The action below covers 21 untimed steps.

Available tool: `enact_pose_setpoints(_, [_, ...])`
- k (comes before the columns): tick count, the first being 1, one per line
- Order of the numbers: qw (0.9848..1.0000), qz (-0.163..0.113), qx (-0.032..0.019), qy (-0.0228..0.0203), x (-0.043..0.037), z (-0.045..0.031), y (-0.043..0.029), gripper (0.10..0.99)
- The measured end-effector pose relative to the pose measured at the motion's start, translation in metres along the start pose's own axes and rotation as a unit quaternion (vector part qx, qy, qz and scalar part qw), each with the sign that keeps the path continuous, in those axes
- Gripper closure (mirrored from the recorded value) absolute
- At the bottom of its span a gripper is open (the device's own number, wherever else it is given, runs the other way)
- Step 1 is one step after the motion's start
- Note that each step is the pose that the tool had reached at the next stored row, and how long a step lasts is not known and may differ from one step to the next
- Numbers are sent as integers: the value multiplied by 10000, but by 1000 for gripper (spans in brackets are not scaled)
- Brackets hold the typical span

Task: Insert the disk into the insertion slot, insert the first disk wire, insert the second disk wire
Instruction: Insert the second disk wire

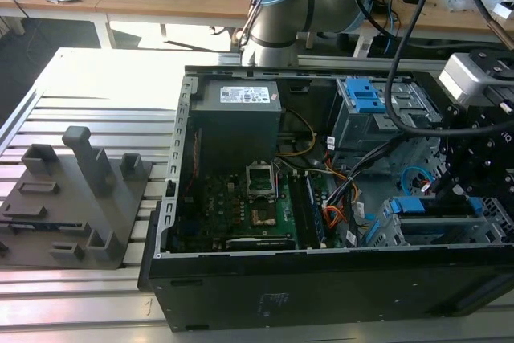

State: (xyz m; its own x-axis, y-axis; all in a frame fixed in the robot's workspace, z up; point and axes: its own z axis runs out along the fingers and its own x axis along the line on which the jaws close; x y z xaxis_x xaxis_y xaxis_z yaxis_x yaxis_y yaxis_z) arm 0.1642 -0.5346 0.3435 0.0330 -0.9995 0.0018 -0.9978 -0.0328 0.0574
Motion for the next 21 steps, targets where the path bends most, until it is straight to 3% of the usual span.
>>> enact_pose_setpoints(21, [10000,0,0,-7,60,70,-2,922])
